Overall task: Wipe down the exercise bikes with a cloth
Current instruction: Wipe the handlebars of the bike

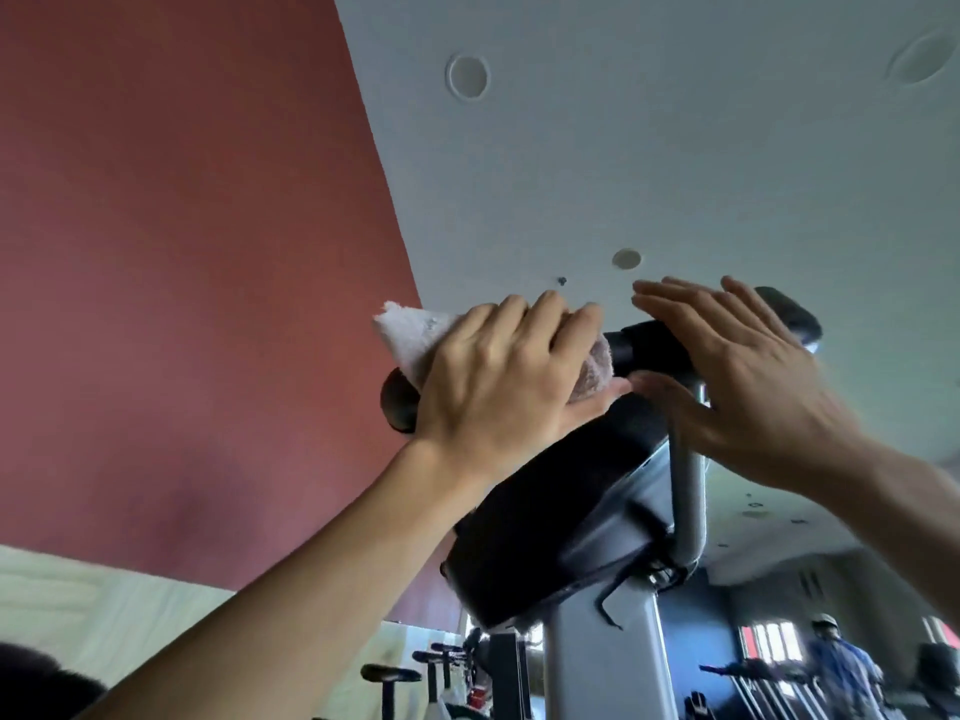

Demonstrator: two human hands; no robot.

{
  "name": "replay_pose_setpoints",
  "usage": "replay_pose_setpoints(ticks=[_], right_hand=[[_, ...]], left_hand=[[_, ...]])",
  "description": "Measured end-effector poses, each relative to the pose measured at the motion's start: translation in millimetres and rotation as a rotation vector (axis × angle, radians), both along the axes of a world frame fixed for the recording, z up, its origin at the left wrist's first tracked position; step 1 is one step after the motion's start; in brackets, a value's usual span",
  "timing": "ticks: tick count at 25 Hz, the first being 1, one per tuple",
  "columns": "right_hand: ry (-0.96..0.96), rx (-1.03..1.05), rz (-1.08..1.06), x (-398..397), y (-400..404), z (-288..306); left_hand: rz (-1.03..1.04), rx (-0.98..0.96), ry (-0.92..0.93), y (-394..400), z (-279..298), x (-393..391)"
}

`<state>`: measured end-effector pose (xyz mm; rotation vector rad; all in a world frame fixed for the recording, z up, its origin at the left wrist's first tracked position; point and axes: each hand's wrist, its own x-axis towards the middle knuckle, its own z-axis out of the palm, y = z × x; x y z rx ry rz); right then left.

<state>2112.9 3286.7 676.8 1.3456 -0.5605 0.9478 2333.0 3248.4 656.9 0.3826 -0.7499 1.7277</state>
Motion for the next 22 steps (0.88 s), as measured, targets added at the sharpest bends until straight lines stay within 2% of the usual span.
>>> replay_pose_setpoints(ticks=[3,7,13,18,22], right_hand=[[0.077,0.061,0.082,-18,-1,1],[0.024,0.061,0.15,-33,-5,-3],[0.008,0.1,0.281,-37,-8,-1],[-0.026,0.064,0.302,-45,-16,-4],[-0.021,0.093,0.372,-56,-23,-2]], left_hand=[[0.099,0.06,-0.075,10,7,-15],[0.185,0.118,-0.132,17,-1,10],[0.212,0.153,-0.134,24,14,-37],[0.209,0.11,-0.215,22,12,-16],[0.158,0.088,-0.129,23,12,-34]])
